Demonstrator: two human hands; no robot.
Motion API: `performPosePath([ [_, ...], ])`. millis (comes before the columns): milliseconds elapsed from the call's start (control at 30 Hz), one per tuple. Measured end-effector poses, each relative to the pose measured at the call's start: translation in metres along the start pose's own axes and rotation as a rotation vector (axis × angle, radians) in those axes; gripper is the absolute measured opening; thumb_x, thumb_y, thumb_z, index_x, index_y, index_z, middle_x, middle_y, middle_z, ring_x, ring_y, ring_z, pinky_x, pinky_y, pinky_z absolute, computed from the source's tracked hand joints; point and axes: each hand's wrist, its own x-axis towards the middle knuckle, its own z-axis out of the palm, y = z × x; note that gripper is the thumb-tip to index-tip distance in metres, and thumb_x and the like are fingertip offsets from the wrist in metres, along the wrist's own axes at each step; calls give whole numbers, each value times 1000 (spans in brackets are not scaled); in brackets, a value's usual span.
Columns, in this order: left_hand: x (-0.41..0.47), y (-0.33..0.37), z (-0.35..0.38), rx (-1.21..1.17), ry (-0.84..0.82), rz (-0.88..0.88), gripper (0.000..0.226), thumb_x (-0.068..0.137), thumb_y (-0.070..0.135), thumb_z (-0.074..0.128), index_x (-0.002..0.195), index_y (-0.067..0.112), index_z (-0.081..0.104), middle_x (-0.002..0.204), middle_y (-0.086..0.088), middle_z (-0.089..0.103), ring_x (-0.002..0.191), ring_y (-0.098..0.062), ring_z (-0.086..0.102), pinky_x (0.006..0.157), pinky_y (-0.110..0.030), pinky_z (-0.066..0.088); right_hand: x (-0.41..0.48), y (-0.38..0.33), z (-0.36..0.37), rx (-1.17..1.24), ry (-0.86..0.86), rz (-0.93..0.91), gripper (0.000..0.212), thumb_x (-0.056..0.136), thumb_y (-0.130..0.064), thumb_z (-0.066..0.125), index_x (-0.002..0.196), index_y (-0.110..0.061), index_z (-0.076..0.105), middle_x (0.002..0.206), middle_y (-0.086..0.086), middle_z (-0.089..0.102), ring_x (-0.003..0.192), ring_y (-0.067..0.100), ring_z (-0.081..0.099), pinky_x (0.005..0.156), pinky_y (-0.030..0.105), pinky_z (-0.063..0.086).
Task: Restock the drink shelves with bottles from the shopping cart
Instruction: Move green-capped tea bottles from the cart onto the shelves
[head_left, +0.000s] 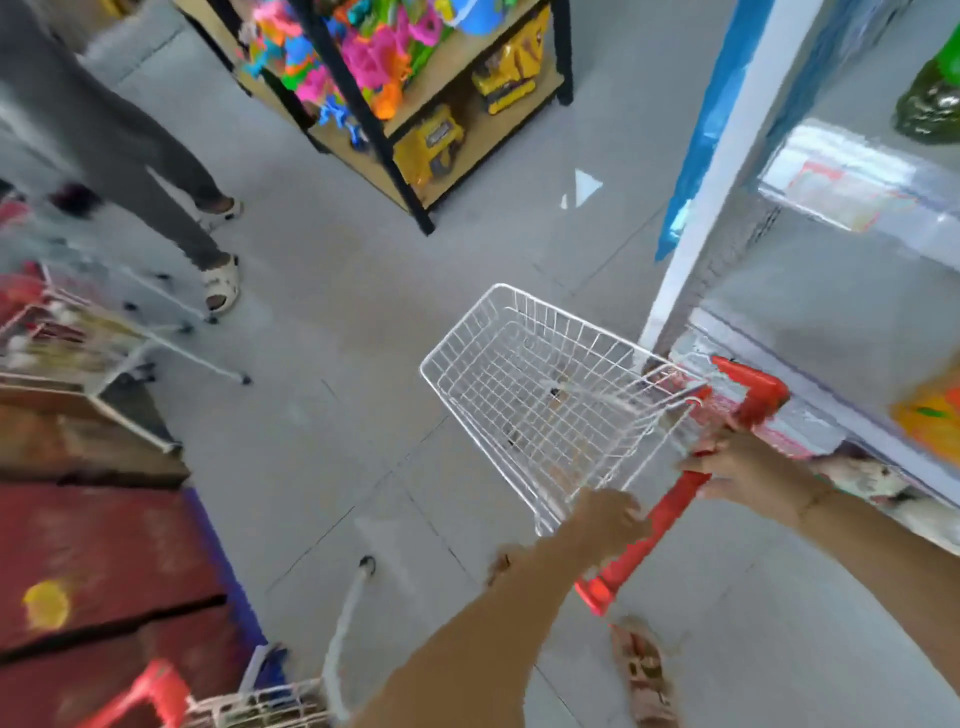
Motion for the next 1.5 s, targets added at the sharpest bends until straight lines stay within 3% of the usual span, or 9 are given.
performPosePath([
  [100, -8, -11, -8, 3, 114, -76, 33, 83, 37, 54, 106, 19, 70, 103, -11, 68, 97, -27, 64, 88, -34, 51, 36, -10, -2, 21, 48, -27, 28, 58, -39, 65, 68, -15, 75, 67, 0, 68, 69, 26, 69, 81, 33, 32],
  [233, -10, -43, -49, 38, 283, -160, 27, 87, 31, 57, 106, 17, 68, 103, -8, 69, 96, -27, 64, 84, -30, 48, 98, -47, -4, 156, -3, -39, 31, 55, -37, 71, 70, -10, 76, 64, 5, 69, 61, 31, 68, 81, 38, 32],
  [367, -21, -96, -92, 33, 397, -266, 31, 90, 32, 57, 109, 10, 67, 107, -11, 67, 102, -28, 61, 88, -33, 47, 154, -105, -6, 229, -35, 53, 33, 68, -25, 77, 95, -7, 75, 91, 14, 72, 96, 35, 64, 105, 37, 17],
  [533, -54, -187, -150, -14, 448, -366, 29, 89, 32, 59, 103, 9, 69, 102, -10, 68, 92, -27, 64, 83, -34, 52, 237, -189, -11, 161, -140, -116, 41, 84, -27, 65, 122, -11, 62, 119, 11, 63, 126, 27, 46, 115, 35, 0],
  [667, -90, -271, -201, -148, 485, -455, 24, 85, 34, 65, 103, 17, 69, 98, -2, 68, 84, -20, 64, 69, -25, 46, 311, -237, -33, 23, -218, -195, 40, 96, -29, 48, 135, -20, 48, 139, 0, 47, 133, 18, 37, 109, 23, 16],
  [833, -121, -365, -258, -206, 607, -571, 16, 87, 24, 59, 96, 15, 67, 96, -5, 67, 89, -24, 66, 65, -25, 42, 405, -328, -29, -16, -236, -281, 35, 97, -27, 46, 132, -21, 50, 136, -1, 51, 122, 14, 48, 96, 19, 34],
  [1133, -176, -516, -345, -361, 863, -712, 32, 88, 10, 50, 118, 15, 59, 122, -8, 54, 112, -27, 56, 91, -33, 44, 568, -476, -14, -306, -290, -542, 53, 98, -19, 44, 146, -31, 25, 139, 5, 45, 123, 23, 47, 95, 33, 46],
  [1267, -180, -556, -371, -401, 798, -738, 44, 83, 9, 53, 126, 14, 50, 124, -13, 52, 113, -30, 53, 94, -34, 42, 615, -525, -11, -329, -303, -612, 47, 100, -24, 38, 145, -33, 26, 136, 5, 49, 116, 24, 54, 88, 33, 49],
  [1500, -179, -601, -436, -418, 941, -796, 65, 86, 17, 61, 143, 9, 31, 148, -9, 27, 138, -26, 28, 112, -32, 28, 683, -611, -15, -403, -255, -736, 44, 101, -19, 35, 144, -24, 30, 116, 7, 61, 97, 27, 63, 73, 30, 46],
])
